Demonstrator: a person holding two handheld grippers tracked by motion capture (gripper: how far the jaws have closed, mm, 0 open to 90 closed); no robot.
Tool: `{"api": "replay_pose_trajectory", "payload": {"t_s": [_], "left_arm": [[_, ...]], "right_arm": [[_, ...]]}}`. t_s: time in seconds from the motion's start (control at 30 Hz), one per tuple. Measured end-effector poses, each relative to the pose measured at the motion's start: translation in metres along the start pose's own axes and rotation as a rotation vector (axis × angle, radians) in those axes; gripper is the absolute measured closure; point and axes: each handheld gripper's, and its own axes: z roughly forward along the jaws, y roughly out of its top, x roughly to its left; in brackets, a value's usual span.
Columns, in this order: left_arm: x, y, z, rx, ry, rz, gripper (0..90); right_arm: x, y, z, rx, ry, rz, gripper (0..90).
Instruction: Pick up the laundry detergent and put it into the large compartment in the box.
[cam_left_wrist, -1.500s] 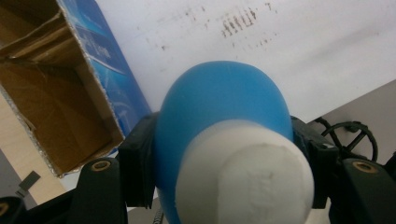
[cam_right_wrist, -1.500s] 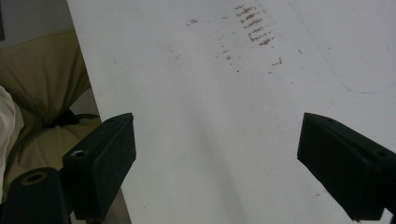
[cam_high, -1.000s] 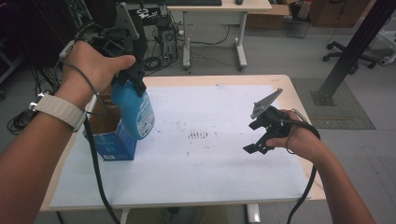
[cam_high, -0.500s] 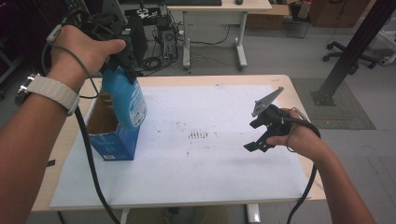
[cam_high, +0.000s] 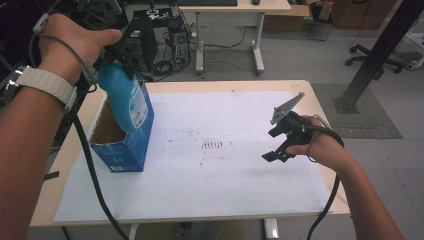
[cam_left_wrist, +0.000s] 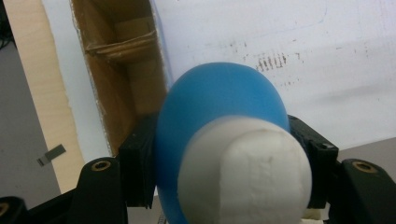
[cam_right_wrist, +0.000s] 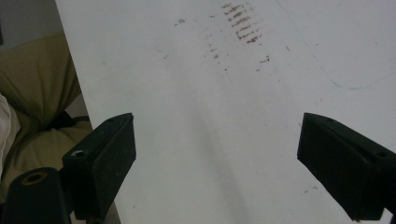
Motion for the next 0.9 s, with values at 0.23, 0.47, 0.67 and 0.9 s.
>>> {"api": "replay_pose_trajectory", "payload": {"t_s": [0.23,0.47,0.67,0.9], "left_arm": [[0.007,0.001,0.001,-0.006,0.023,-0.014,37.4],[0.013,0.001,0.003,-0.006,0.026,-0.026,37.4],[0.02,0.001,0.006,-0.016,0.034,-0.045,37.4],[0.028,0.001,0.007,-0.024,0.042,-0.067,37.4]], "right_arm": [[0.0,-0.001,-0.001,0.003,0.0,0.004,11.8],[-0.001,-0.002,-0.001,0.004,-0.003,0.009,11.8],[-0.001,-0.002,0.0,0.005,-0.002,0.01,11.8],[-0.001,-0.002,0.001,0.011,-0.001,0.013,11.8]]}}
